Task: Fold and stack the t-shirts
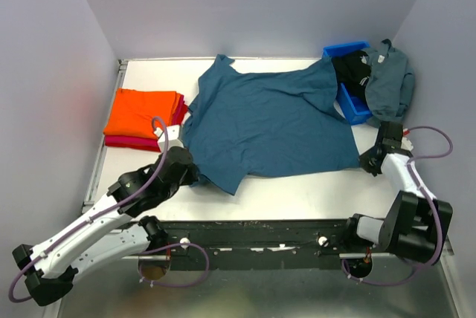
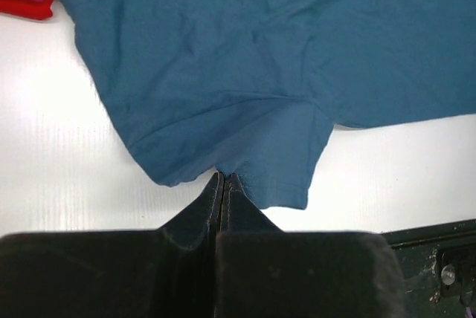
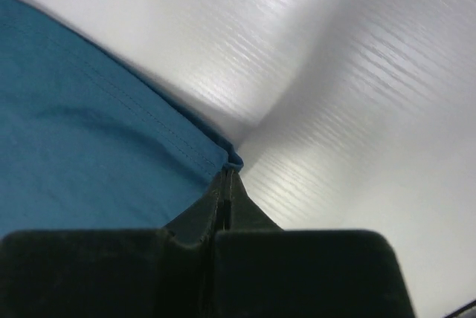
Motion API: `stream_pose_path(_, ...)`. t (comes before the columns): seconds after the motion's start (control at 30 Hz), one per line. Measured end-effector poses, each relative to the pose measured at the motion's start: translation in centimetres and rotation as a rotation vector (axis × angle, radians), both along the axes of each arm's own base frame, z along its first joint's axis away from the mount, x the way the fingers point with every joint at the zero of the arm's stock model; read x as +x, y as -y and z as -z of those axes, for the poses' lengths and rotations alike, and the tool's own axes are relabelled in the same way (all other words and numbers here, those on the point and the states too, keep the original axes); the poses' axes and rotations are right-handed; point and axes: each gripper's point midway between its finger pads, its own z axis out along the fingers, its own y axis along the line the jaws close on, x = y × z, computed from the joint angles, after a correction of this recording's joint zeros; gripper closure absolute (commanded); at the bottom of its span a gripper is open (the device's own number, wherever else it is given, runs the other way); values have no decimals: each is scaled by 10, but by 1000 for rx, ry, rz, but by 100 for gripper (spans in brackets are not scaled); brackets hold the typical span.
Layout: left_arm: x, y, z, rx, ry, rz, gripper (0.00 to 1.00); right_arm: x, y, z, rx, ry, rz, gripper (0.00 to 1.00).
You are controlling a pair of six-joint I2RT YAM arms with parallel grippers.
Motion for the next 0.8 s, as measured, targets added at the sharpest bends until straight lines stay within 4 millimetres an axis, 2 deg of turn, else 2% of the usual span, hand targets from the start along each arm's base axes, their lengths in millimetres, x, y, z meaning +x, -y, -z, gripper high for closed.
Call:
stream_pose_path(0.17,-10,-15,-2,-5,-19,-43,100,-19,-6,-12,-3,32,9,99)
stream_pose_path(0.3,-17,-19,5,4,-67,-56,100,-27,-10,-22,2,49,26,99)
stream_pose_path(0.53,-29,-8,20,13,-185,-21,100,-42,-15,-37,10,97,75,99)
stream_pose_path(0.67,-33,-3,21,-5,-205,-5,100,-49,-14,-46,-6,122,93,99)
stream_pose_path(0.8,-27,-3,15,32,-198,-4,100,-45,-17,-45,2,124,56,99)
